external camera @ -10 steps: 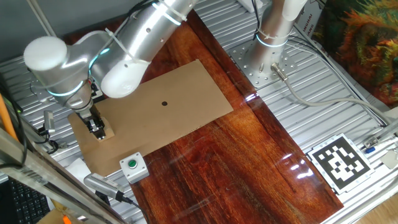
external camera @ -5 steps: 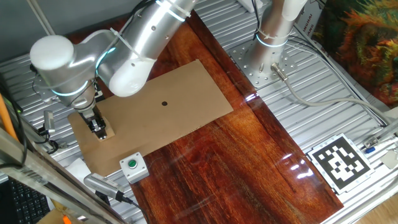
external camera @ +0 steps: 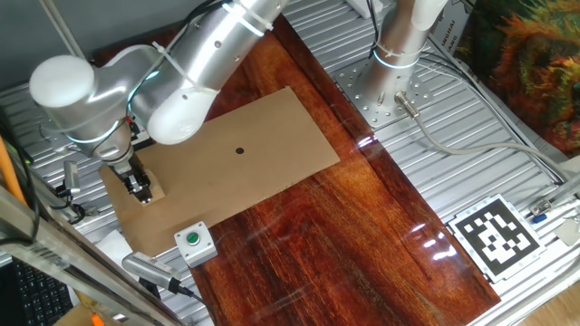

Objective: Hold a small block with the gripper and sweep it from left to right on the table

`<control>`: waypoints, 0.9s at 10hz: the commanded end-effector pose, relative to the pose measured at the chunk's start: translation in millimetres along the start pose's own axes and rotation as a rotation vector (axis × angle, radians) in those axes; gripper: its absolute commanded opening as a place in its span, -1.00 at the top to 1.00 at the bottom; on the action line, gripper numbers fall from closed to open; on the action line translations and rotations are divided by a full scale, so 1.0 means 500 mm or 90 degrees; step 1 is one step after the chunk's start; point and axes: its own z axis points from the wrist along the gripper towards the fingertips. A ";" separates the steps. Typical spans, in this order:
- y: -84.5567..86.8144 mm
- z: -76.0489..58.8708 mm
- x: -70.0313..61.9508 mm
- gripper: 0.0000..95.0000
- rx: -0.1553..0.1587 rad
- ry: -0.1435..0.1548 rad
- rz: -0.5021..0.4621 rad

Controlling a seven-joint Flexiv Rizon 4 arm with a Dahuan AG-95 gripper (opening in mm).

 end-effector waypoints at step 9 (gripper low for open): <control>-0.006 0.019 0.019 1.00 -0.005 -0.004 -0.002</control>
